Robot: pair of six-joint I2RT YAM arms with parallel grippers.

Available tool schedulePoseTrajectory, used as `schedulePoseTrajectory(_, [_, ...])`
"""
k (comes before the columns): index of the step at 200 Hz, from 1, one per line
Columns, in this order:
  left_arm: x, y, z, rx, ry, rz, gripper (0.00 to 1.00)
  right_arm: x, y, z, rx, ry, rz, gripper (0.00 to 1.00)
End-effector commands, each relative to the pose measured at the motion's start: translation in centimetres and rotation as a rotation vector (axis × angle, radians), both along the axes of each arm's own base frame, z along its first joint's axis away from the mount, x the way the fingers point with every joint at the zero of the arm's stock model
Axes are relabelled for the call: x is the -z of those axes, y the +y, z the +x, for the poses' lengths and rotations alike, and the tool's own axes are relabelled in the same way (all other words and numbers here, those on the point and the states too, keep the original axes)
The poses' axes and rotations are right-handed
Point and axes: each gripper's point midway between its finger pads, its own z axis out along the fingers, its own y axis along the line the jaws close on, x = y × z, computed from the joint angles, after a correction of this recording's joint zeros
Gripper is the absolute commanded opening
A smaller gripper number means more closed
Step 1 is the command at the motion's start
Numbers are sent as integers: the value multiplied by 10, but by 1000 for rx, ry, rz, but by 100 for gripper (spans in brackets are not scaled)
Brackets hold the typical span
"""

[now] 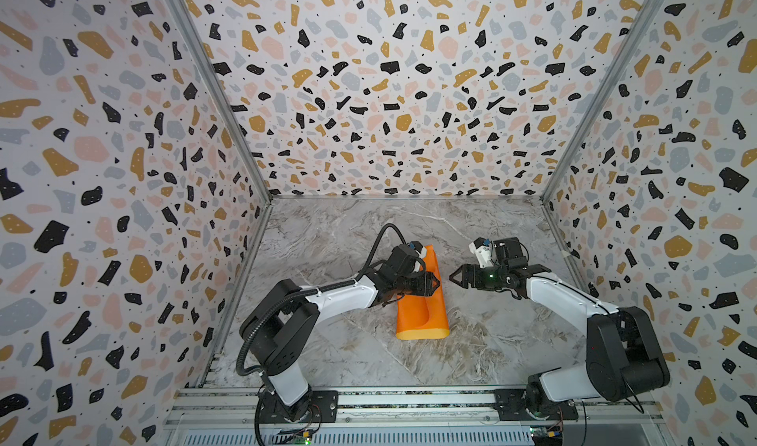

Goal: Wrap a gift box in wrapping paper
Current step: Second fold the wrapping paper around the gift box.

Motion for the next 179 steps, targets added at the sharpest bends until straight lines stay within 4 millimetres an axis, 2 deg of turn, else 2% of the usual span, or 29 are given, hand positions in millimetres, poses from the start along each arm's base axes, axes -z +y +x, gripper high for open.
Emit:
schedulePoseTrajectory(1, [26,11,-10,-3,62,73,66,-4,-7,-3,14,-14,-26,84])
schedulePoseTrajectory(44, [22,3,-12,21,70,29,78,-6,-8,-2,20,-20,-29,85])
schedulePoseTrajectory(85, [20,2,-11,23,67,23,83,-9,-7,-1,17,-26,-25,85])
schedulePoseTrajectory(130, [20,2,-12,24,67,17,84,-13,22,-12,-73,12,166,88])
schedulePoseTrajectory(179, [19,2,-12,26,62,19,84,-12,36,-10,-126,26,242,96])
